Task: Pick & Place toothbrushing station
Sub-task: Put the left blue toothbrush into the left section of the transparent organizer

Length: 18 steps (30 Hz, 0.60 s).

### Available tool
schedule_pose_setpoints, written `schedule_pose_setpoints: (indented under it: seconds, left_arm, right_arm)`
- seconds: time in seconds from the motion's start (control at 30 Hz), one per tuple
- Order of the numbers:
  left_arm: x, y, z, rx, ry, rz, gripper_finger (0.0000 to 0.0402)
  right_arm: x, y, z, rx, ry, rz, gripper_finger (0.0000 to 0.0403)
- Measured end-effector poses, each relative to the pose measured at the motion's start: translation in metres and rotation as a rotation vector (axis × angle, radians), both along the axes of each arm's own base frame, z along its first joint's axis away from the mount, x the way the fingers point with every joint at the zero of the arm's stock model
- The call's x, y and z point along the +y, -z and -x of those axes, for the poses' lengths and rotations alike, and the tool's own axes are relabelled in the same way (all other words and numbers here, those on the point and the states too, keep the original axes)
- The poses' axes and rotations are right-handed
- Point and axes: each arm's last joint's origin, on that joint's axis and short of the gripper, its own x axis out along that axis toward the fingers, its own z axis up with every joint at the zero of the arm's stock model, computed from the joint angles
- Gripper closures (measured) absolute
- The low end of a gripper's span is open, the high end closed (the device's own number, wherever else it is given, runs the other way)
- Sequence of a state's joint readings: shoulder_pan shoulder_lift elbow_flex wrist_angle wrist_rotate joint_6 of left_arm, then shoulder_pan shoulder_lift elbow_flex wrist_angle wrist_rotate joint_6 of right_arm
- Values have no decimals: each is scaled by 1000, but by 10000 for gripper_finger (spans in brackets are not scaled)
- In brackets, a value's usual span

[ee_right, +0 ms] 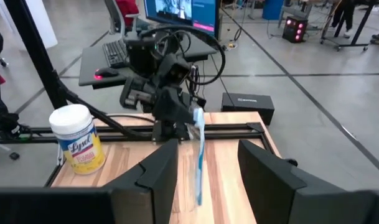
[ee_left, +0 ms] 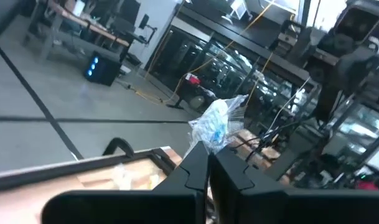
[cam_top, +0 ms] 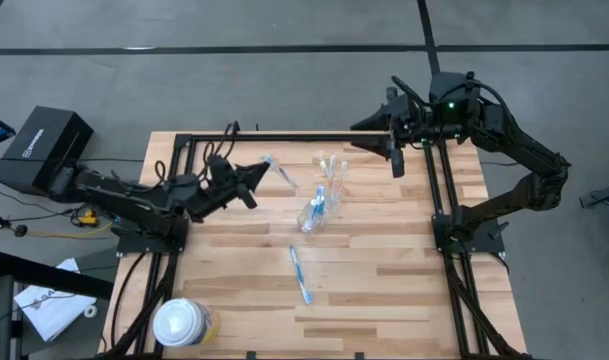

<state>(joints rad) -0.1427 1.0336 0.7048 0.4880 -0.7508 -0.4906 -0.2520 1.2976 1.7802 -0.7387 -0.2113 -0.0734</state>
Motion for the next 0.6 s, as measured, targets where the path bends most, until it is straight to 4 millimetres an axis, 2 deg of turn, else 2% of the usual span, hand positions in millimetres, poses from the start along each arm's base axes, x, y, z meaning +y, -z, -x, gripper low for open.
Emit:
schedule_pose_setpoints:
  seconds: [0.13, 0.33, 0.6]
  left_arm:
    - [-1, 11, -11, 75, 26, -41, 401]
    - [-7, 40, -37, 139, 110, 26, 401]
    - [-12, 66, -56, 195, 161, 85, 401]
  right_arm:
    - [-1, -2, 0, -22, 3, 6, 244]
    - [-8, -2, 2, -21, 48, -36, 244]
    - [-15, -1, 4, -15, 82, -43, 244]
